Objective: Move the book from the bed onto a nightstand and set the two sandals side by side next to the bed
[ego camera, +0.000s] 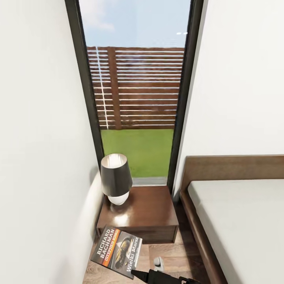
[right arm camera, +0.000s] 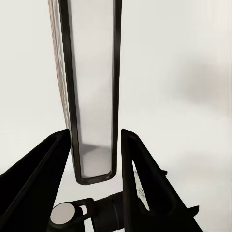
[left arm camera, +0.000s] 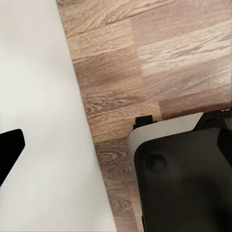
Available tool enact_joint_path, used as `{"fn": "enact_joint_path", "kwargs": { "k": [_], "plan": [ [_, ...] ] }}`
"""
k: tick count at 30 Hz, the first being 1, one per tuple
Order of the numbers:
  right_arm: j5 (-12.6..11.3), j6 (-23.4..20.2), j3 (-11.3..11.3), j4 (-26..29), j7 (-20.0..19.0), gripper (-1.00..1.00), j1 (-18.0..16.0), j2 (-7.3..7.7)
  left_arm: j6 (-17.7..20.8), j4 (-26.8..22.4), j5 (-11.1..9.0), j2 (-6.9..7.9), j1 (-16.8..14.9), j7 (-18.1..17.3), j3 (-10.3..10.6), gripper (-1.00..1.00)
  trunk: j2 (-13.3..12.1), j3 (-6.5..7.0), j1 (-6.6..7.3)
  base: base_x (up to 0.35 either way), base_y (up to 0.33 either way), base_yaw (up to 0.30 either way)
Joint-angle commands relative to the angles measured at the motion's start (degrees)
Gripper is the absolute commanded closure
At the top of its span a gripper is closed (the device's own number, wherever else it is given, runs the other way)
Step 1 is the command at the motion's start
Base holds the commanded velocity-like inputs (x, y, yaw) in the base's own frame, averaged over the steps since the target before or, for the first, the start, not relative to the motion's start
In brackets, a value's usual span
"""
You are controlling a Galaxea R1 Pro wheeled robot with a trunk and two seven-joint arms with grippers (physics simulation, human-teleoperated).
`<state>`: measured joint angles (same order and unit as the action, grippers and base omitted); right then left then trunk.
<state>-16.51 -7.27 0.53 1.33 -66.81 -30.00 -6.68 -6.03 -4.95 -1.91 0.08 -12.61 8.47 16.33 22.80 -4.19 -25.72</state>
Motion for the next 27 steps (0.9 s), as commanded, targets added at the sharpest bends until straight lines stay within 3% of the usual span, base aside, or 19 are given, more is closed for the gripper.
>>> {"fn": "enact_joint_path", "kwargs": {
  "k": [1, 11, 19, 24, 27],
  "plan": [
    [-0.4, -0.6, 0.0, 0.0, -0.1, 1.0, 0.0, 0.0, -0.2, 0.0, -0.2, 0.01, 0.0, 0.2, 0.5, -1.0, 0.1, -0.12, -0.06, 0.271, 0.0, 0.0],
    [-0.4, -0.6, -0.1, 0.0, -0.1, 1.0, 0.0, 0.0, -0.2, 0.0, -0.2, 0.01, 0.0, 0.2, 0.5, -1.0, 0.1, -0.12, -0.06, 0.276, 0.0, 0.0],
    [-0.4, -0.7, -1.0, 0.0, 0.2, 1.0, 0.0, 0.49, -0.3, 0.0, -0.3, 0.01, 0.0, 0.2, 0.5, -1.0, 0.1, -0.12, -0.06, 0.1, 0.0, 0.0],
    [-0.5, -1.0, -4.3, 0.3, 0.7, 1.0, -0.1, 2.13, -0.3, 0.0, -0.3, 0.01, 0.0, 0.3, 0.5, -1.0, 0.1, -0.12, -0.06, 0.024, 0.0, 0.0],
    [-0.4, -1.3, -7.5, 0.5, 1.1, 1.0, -0.1, 2.95, -0.3, 0.0, -0.3, 0.01, 0.0, 0.3, 0.5, -1.0, 0.1, -0.12, -0.06, 0.01, 0.0, 0.0]
  ]
}}
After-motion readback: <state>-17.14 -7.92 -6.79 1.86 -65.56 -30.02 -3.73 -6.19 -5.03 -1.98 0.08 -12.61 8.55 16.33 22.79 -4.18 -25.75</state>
